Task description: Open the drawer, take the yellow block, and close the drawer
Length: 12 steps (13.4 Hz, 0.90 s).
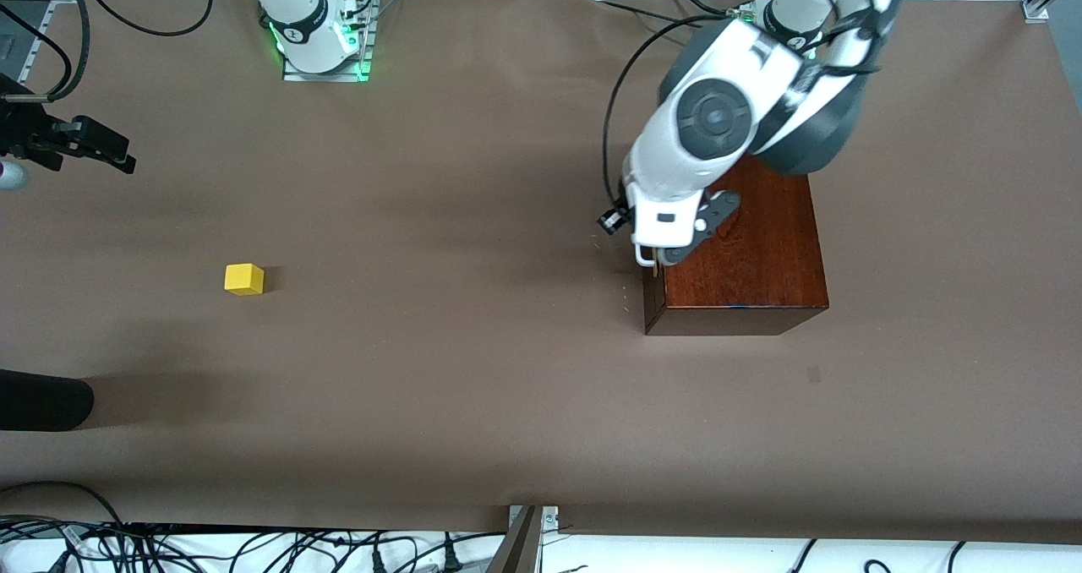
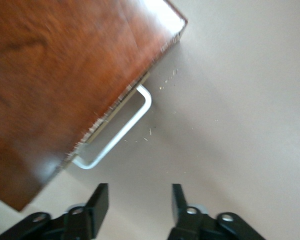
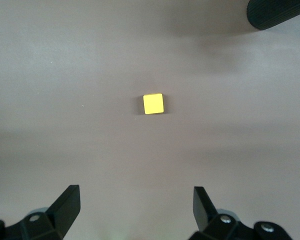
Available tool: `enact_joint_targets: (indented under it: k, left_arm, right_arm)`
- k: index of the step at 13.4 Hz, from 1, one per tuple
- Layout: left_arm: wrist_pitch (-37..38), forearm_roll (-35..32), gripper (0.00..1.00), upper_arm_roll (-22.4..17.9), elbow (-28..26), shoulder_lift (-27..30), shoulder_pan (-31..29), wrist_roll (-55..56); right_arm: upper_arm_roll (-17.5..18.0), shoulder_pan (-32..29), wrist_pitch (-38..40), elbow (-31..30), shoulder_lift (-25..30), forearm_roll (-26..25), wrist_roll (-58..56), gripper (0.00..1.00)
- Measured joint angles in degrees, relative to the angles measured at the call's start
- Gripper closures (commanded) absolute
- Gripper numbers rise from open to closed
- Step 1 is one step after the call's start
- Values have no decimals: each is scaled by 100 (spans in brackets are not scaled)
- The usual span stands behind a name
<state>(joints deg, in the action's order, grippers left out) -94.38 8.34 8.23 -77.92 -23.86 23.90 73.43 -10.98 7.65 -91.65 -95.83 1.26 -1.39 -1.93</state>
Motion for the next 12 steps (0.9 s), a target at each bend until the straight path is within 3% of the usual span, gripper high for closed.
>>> enact_joint_targets:
  k: [6,9,12]
  left_arm:
    - [1140,39,0,-56,-14,831,-896,-2216]
    - [1526,38,0,-612,-45,1254,-1107,-3728]
    - [1596,-20,0,-787,-406,1749,-1635,-5261]
  right_arm:
    - [4,0,0,6,0,0,0,0]
    - [8,0,2,9,0,-1,0,0]
    - [10,0,4,12,0,-1,0,0]
